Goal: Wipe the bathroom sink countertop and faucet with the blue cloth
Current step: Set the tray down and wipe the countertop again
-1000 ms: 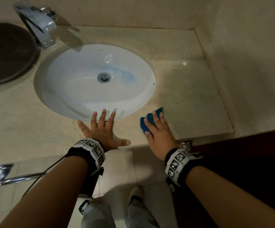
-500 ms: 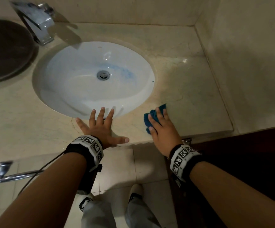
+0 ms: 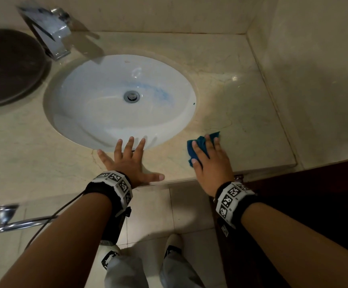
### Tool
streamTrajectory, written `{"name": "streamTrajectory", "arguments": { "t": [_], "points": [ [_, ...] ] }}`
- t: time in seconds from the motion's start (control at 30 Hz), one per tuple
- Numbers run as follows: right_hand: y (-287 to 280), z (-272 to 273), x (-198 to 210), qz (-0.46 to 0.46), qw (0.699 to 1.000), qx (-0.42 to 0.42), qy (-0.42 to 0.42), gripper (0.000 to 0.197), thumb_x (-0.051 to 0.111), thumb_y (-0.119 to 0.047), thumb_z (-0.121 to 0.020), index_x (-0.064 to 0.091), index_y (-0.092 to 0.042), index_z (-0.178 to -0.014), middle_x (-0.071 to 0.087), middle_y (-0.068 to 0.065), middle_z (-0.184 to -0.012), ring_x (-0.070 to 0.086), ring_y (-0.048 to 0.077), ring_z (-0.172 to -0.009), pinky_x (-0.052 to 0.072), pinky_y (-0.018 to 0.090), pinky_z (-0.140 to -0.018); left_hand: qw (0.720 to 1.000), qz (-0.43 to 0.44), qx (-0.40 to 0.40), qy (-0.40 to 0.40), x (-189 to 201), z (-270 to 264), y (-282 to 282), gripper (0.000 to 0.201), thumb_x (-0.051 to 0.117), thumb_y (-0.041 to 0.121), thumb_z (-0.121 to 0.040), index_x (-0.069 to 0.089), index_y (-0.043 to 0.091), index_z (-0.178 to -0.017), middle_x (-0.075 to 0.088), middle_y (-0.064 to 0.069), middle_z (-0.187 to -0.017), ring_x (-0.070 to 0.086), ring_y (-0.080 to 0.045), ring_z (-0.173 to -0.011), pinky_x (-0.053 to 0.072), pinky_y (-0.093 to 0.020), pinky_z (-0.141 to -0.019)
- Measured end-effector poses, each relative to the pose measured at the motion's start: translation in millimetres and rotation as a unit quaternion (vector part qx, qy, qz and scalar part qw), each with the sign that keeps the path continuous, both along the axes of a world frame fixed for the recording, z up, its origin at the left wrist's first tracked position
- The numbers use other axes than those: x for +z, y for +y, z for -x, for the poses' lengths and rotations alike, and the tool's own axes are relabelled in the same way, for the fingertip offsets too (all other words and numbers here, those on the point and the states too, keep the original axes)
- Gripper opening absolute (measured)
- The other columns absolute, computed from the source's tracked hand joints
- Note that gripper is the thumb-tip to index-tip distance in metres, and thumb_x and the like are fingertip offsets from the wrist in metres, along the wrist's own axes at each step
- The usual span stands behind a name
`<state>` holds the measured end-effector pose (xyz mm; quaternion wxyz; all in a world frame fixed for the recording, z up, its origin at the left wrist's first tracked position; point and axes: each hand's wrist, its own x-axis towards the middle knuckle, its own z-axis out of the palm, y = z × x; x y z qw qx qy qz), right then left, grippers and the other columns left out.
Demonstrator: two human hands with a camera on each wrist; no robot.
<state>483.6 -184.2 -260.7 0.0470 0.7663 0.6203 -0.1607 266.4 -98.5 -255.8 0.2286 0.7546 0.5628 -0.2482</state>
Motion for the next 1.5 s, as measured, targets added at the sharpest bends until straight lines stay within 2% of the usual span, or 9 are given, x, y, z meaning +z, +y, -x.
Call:
{"name": "streamTrajectory", "arguments": {
  "t": [0.23, 0.37, 0.5, 0.77, 1.0, 1.2, 1.27, 1.33, 1.5],
  "points": [
    [-10, -7, 2, -0.124, 0.988, 0.048, 0.084, 0.038, 0.049, -0.027, -0.095, 0.052, -0.019, -0.132, 0.033, 0.005, -0.150, 0.023, 0.030, -0.141, 0.024, 0.044, -0.115, 1.000, 0.002, -0.001, 0.000, 2, 0, 0, 0.122, 0.035, 0.096, -0.051, -0.025, 0.040, -0.141, -0.023, 0.008, -0.155, -0.022, -0.026, -0.142, -0.010, -0.072, -0.101],
    [14, -30, 9, -0.041, 0.998, 0.043, 0.020, 0.041, 0.031, -0.023, -0.101, 0.037, -0.015, -0.141, 0.016, 0.006, -0.156, 0.006, 0.027, -0.145, 0.002, 0.038, -0.117, 1.000, -0.001, 0.001, -0.004, 3, 0, -1, 0.122, 0.034, 0.096, -0.051, -0.024, 0.040, -0.142, -0.021, 0.008, -0.155, -0.021, -0.025, -0.143, -0.009, -0.072, -0.101],
    [32, -56, 12, -0.050, 0.994, -0.098, 0.000, 0.046, 0.029, -0.027, -0.101, 0.029, -0.017, -0.145, 0.019, 0.010, -0.155, 0.012, 0.028, -0.143, 0.002, 0.033, -0.115, 1.000, -0.005, 0.000, -0.004, 2, 0, -1, 0.121, 0.035, 0.095, -0.052, -0.024, 0.040, -0.142, -0.021, 0.008, -0.155, -0.021, -0.025, -0.143, -0.009, -0.072, -0.102],
    [-7, 4, 1, -0.111, 0.992, 0.062, 0.019, 0.036, 0.061, -0.024, -0.084, 0.062, -0.024, -0.121, 0.061, 0.005, -0.124, 0.053, 0.038, -0.107, 0.046, 0.047, -0.083, 1.000, 0.005, -0.003, -0.004, 4, 0, 0, 0.121, 0.035, 0.095, -0.053, -0.025, 0.039, -0.142, -0.023, 0.007, -0.155, -0.023, -0.026, -0.142, -0.010, -0.072, -0.102],
    [28, -31, 14, -0.015, 0.993, -0.070, -0.096, 0.045, 0.032, -0.027, -0.100, 0.027, -0.027, -0.144, 0.035, 0.004, -0.144, 0.031, 0.033, -0.124, 0.037, 0.042, -0.094, 1.000, 0.014, -0.001, 0.004, 14, -14, 4, 0.124, 0.038, 0.095, -0.053, -0.027, 0.037, -0.142, -0.031, 0.003, -0.152, -0.029, -0.025, -0.140, -0.012, -0.071, -0.103],
    [5, -44, 8, -0.100, 0.992, 0.071, -0.031, 0.039, 0.071, -0.004, -0.076, 0.066, -0.008, -0.114, 0.066, 0.014, -0.114, 0.061, 0.040, -0.105, 0.052, 0.044, -0.084, 0.995, -0.026, -0.078, -0.065, 20, -94, 5, 0.126, 0.051, 0.087, -0.057, -0.025, 0.035, -0.143, -0.033, 0.006, -0.151, -0.032, -0.022, -0.138, -0.016, -0.069, -0.103],
    [5, -69, 9, -0.052, 0.992, 0.072, -0.086, 0.041, 0.052, -0.011, -0.092, 0.049, -0.012, -0.133, 0.050, 0.008, -0.139, 0.044, 0.028, -0.130, 0.029, 0.036, -0.108, 0.991, -0.035, -0.113, -0.060, 17, -114, 2, 0.128, 0.054, 0.085, -0.056, -0.023, 0.032, -0.144, -0.031, 0.004, -0.152, -0.030, -0.023, -0.139, -0.015, -0.069, -0.103],
    [9, -100, 8, -0.024, 0.997, -0.027, -0.074, 0.043, 0.034, -0.020, -0.100, 0.034, -0.018, -0.143, 0.033, 0.003, -0.150, 0.027, 0.021, -0.140, 0.011, 0.030, -0.112, 0.989, -0.033, -0.138, -0.050, 10, -125, 3, 0.132, 0.055, 0.085, -0.055, -0.023, 0.027, -0.145, -0.032, 0.002, -0.152, -0.029, -0.024, -0.140, -0.014, -0.068, -0.104],
    [34, -124, 1, 0.041, 0.986, -0.133, -0.088, 0.046, 0.028, -0.021, -0.102, 0.023, -0.015, -0.147, 0.034, 0.006, -0.149, 0.028, 0.028, -0.135, 0.025, 0.034, -0.109, 0.989, -0.033, -0.135, -0.059, -7, -128, 3, 0.138, 0.048, 0.092, -0.049, -0.032, 0.026, -0.141, -0.041, 0.003, -0.147, -0.033, -0.024, -0.138, -0.013, -0.064, -0.108]
  ]
}}
